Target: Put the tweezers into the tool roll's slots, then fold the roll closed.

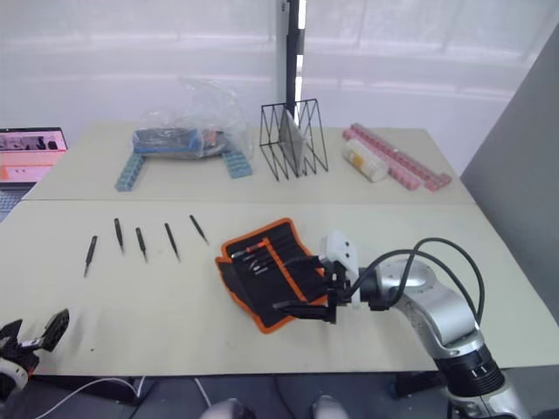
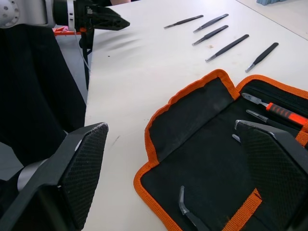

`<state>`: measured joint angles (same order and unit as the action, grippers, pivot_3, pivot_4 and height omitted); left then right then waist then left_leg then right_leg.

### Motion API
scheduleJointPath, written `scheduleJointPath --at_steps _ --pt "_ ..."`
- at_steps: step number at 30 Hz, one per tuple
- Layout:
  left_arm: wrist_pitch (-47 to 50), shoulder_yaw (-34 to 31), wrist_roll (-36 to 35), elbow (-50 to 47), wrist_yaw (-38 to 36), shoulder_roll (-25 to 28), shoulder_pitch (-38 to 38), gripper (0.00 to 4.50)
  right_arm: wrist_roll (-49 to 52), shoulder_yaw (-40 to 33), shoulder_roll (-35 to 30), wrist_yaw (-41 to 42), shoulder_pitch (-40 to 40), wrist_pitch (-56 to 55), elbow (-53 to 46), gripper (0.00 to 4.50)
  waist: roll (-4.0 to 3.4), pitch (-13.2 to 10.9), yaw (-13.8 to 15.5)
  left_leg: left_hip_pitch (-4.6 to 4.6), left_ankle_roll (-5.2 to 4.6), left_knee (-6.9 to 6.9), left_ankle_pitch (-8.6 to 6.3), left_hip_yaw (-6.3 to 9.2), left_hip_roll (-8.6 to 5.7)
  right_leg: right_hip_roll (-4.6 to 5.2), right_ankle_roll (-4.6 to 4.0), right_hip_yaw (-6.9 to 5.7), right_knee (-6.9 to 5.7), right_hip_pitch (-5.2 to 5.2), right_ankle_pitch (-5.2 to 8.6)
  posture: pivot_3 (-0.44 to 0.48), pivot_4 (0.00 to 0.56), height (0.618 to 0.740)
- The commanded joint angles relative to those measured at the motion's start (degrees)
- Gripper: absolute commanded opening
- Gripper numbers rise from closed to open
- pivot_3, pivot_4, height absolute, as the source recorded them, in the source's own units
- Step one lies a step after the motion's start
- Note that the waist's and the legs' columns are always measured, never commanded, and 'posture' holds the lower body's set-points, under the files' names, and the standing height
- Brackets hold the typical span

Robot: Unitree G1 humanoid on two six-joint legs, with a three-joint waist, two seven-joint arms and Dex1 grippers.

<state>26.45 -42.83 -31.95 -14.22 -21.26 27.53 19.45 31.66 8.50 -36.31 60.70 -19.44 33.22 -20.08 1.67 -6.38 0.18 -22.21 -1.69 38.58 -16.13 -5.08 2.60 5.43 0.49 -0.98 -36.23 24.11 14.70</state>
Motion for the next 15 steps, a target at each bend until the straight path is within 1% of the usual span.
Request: scheduleJointPath --at_steps 1,7,8,11,15 --pt "-2.2 3.8 3.7 10.1 -2.1 5.3 -7.6 4.5 0.0 -0.3 0.4 -1.4 -0.1 0.0 -1.8 4.48 0.0 0.0 0.0 0.01 0.0 0.01 0.0 -0.02 0.0 -0.02 -0.01 -0.02 0.0 -0.02 -0.01 0.0 0.15 0.737" --pt "-4.6 12.8 9.6 26.4 -5.9 11.8 -21.9 4.5 -0.3 -0.3 0.2 -2.8 0.3 0.1 -2.3 4.48 0.01 0.0 0.2 -0.05 -0.07 0.14 -0.04 -0.13 -0.06 -0.17 0.09 -0.78 -0.06 -0.02 -0.22 0.0 0.15 0.737" --pt "-4.9 14.4 10.7 29.8 -6.4 12.7 -24.5 4.5 -0.3 -0.3 0.2 -3.1 0.4 0.1 -2.6 4.48 0.01 0.0 0.2 -0.07 -0.08 0.16 -0.04 -0.14 -0.07 -0.19 0.1 -1.07 -0.08 -0.02 -0.23 0.0 0.15 0.737" --pt "-5.4 17.2 12.6 36.1 -7.8 14.0 -29.4 4.5 -0.2 -0.3 0.2 -3.7 0.6 0.3 -3.0 4.48 0.01 0.0 0.1 -0.09 -0.1 0.18 -0.05 -0.16 -0.06 -0.17 0.09 -1.32 -0.1 -0.01 -0.25 0.0 0.15 0.737" --pt "-4.5 21.4 15.4 44.6 -8.5 14.2 -35.8 4.5 0.1 -0.2 0.3 -4.6 0.7 0.7 -3.9 4.48 -0.02 0.0 0.5 -0.04 -0.11 0.23 -0.05 -0.18 -0.08 -0.17 0.1 -1.35 -0.31 0.0 -0.25 0.0 0.15 0.737"
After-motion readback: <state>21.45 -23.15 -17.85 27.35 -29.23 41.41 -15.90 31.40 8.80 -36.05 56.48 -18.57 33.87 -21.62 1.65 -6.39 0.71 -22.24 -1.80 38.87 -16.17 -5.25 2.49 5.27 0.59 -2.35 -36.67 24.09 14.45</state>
